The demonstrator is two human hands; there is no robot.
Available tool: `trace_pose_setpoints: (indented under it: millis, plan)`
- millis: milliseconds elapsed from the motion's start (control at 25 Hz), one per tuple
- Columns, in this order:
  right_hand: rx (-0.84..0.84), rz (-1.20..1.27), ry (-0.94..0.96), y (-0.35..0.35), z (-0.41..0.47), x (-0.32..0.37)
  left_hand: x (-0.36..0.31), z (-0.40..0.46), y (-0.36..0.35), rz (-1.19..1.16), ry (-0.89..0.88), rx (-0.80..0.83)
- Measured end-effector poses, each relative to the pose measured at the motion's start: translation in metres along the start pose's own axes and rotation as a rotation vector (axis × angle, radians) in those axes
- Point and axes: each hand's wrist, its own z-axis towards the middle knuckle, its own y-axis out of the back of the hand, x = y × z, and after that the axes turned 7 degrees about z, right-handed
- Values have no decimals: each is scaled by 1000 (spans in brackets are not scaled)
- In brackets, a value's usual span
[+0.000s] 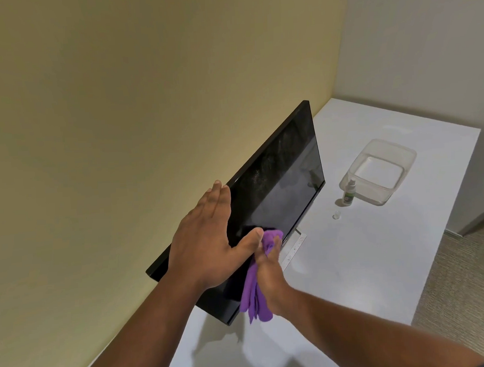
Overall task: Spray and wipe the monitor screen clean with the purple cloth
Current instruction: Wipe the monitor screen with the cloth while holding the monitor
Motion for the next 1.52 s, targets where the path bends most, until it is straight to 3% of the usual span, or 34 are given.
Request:
trace_pose_setpoints:
  millis: [160, 280, 440, 640, 720, 800, 840, 920, 1040, 1160, 1240, 1320, 1480, 1520]
  plan:
    - [-96, 72, -149, 19, 42, 18, -3, 1, 1, -6, 0, 8]
    - [-110, -13, 9, -5, 39, 37, -2, 1, 0, -10, 6, 5]
    - [65, -137, 155, -5, -10, -11, -2, -1, -1, 6, -5, 6]
    - [-122, -50, -91, 18, 49, 13, -3, 0, 0, 4, -7, -8]
    - [-135, -130, 88, 6, 49, 34, -2, 0, 0, -2, -2, -9]
    - [-52, -257, 312, -4, 33, 21, -2, 1, 0, -7, 3, -4]
    - [-11, -283, 335, -2, 24, 7, -2, 1, 0, -6, 3, -4]
    - [11, -220, 217, 12, 18, -16, -2, 0, 0, -4, -1, -10]
    - [-104, -84, -77, 20, 34, -4, -3, 0, -1, -5, -9, -16]
    - [-63, -72, 32, -1, 18, 15, -1, 1, -2, -9, -4, -22]
    - [44, -83, 205, -15, -12, -5, 0, 1, -2, -3, -5, -19]
    - [102, -166, 247, -9, -28, -28, 0, 1, -2, 10, -10, -19]
    - [-128, -57, -76, 4, 5, -9, -2, 0, -3, 19, -14, -26]
    - [-178, -12, -84, 0, 13, 3, -2, 0, -4, 19, -12, -26]
